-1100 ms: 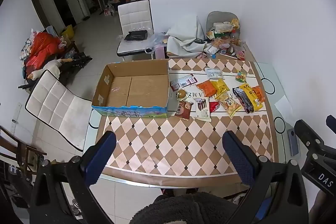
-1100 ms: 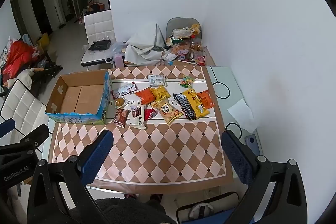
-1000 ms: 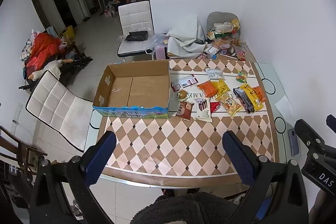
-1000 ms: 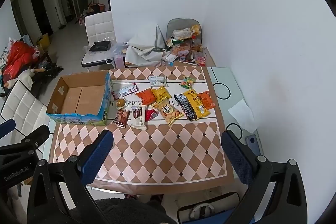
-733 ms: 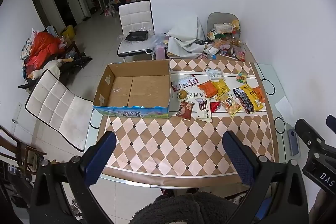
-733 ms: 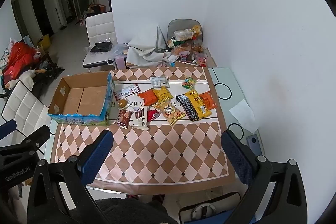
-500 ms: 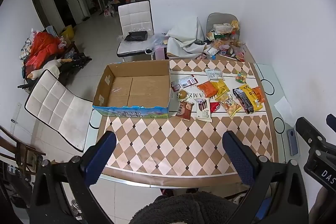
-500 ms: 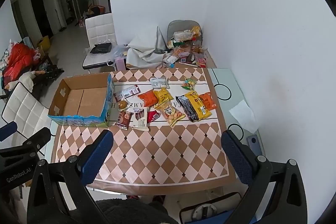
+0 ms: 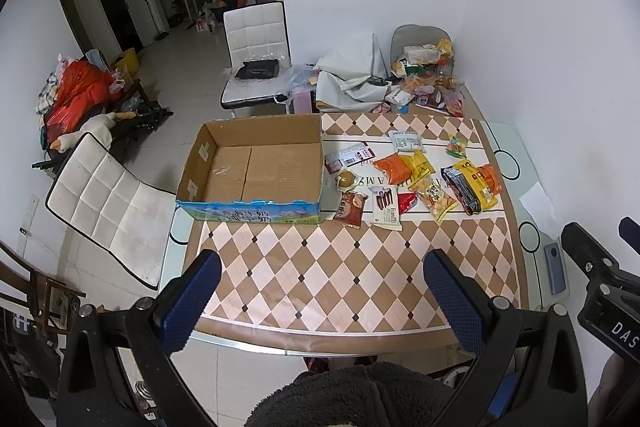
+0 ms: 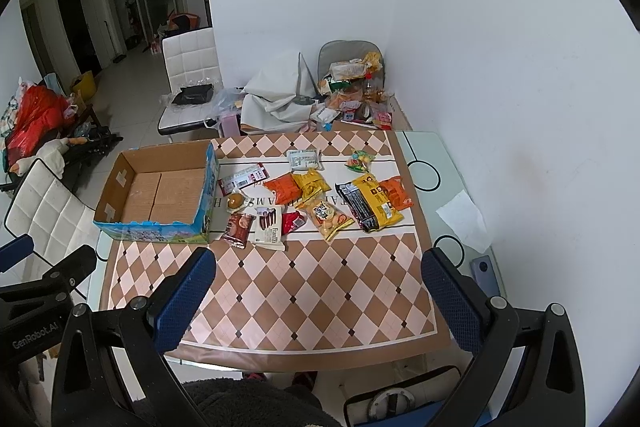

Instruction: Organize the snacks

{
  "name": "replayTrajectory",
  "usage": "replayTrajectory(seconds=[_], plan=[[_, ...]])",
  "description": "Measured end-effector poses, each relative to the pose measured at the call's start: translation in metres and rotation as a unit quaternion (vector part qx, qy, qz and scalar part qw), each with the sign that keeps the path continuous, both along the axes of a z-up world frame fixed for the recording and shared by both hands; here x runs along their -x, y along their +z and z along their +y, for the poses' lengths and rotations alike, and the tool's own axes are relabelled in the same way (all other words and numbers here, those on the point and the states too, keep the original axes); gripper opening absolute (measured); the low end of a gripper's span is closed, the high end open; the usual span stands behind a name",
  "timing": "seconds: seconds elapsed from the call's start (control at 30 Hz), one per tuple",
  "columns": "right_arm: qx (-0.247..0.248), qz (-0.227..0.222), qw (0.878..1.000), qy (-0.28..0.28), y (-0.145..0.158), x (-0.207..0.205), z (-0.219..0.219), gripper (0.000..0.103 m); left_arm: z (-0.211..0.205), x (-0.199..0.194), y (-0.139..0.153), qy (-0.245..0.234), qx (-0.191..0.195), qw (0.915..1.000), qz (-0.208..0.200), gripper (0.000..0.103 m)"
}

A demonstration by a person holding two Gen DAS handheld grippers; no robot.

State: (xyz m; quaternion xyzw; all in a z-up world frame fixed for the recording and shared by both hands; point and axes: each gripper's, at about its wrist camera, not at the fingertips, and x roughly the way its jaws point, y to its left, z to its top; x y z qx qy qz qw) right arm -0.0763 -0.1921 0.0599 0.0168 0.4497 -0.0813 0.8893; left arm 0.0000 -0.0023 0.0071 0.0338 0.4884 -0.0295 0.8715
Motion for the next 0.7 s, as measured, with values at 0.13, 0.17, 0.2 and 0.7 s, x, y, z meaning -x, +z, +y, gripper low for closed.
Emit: replayTrajectory(seconds=[0.13,0.17,0.2,0.7], plan=[[0.000,-0.001,1.000,0.000,0.002,0.000,0.002,0.103,-0.001,0.000,0.002,0.000,0.001,1.0000,-0.004,0.103],[0.000,-0.001,1.000,0.000,0.000,0.000,0.001,0.103,-0.001,0.001,0.002,-0.001,0.001,1.0000,-0.006,0.103],[-0.001,-0.003,1.000,-0.002,0.012,0.001,0.003,0.103,-0.002,0.001,0.002,-0.002,0.000,1.0000,-0.007,0.103],[-0.004,-0.014,1.000,-0.002,0.025,0.003,0.000,0.103,-0.002,0.007,0.011,-0.006,0.005,0.9997,-0.024,0.103]])
